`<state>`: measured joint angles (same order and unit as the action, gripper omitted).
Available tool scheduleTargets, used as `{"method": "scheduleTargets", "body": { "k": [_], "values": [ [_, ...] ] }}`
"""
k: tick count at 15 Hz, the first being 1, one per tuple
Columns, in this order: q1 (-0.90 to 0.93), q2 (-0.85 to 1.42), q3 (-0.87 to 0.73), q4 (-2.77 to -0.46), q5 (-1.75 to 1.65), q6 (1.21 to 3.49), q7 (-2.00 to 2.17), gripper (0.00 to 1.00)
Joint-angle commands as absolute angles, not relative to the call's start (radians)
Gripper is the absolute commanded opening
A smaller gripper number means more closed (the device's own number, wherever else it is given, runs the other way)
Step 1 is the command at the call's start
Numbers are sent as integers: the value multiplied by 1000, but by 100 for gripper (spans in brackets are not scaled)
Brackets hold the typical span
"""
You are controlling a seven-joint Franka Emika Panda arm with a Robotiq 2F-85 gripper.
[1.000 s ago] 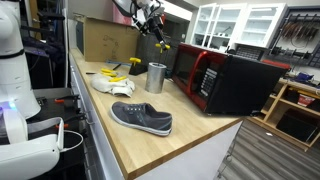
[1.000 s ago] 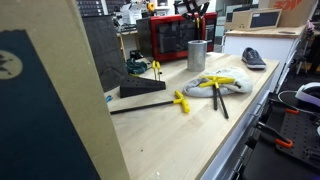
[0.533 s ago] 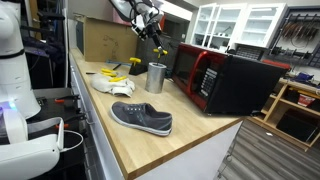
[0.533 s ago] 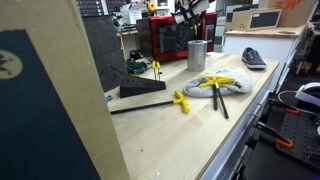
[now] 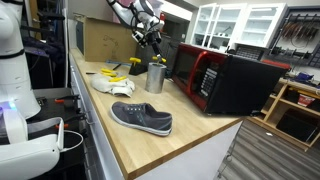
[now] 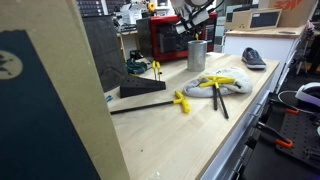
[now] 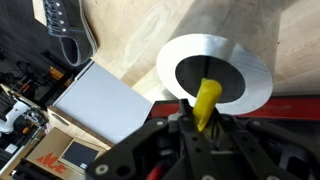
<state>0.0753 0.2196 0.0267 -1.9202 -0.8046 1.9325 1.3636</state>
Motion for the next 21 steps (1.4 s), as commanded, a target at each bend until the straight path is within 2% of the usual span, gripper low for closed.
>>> {"method": "scheduleTargets", "body": {
  "k": [1,5,6,7,15,21],
  "values": [
    [80,229,15,-1920,-808,1940,1371,4],
    [81,241,14,-1918,-802,1940,1370,4],
    [81,243,14,-1917,-801,1939,1370,42],
    [81,245,13,-1917,-801,1939,1370,43],
    [81,235,6,-1914,-799,1934,1375,100],
    [75,208,11,-1911,-727,1947,1347,100]
  ]
}}
